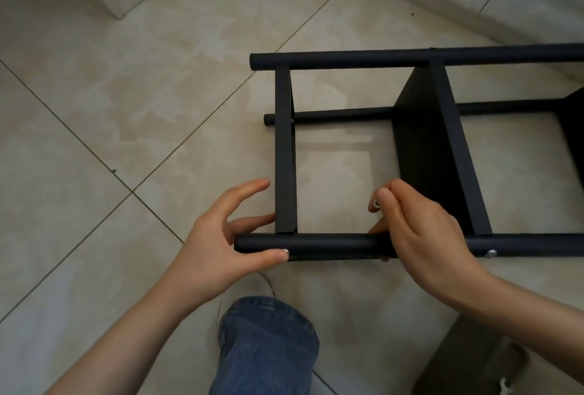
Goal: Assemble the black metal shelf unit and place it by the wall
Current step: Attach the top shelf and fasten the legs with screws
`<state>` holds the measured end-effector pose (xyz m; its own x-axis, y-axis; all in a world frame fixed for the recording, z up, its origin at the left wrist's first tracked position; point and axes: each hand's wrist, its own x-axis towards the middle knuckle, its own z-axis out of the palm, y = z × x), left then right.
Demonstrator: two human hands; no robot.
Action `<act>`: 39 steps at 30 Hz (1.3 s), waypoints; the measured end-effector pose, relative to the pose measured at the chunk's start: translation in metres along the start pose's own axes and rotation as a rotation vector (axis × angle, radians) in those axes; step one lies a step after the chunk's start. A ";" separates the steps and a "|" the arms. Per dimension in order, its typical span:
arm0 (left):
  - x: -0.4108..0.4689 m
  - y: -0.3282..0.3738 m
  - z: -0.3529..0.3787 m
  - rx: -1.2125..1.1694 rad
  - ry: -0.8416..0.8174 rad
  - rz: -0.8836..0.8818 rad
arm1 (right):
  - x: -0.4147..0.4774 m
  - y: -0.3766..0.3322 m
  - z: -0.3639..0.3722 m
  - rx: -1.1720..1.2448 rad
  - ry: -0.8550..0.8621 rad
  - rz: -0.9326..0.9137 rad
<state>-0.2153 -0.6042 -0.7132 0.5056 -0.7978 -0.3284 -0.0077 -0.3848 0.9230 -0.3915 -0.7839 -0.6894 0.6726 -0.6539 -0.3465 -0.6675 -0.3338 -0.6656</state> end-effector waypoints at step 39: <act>0.044 -0.011 -0.019 0.808 -0.377 0.531 | 0.039 -0.009 0.026 0.311 -0.314 0.112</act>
<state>-0.1764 -0.6266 -0.7343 -0.0341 -0.9955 -0.0885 -0.7972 -0.0263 0.6032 -0.3512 -0.7887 -0.7136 0.6981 -0.4207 -0.5793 -0.6460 -0.0212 -0.7630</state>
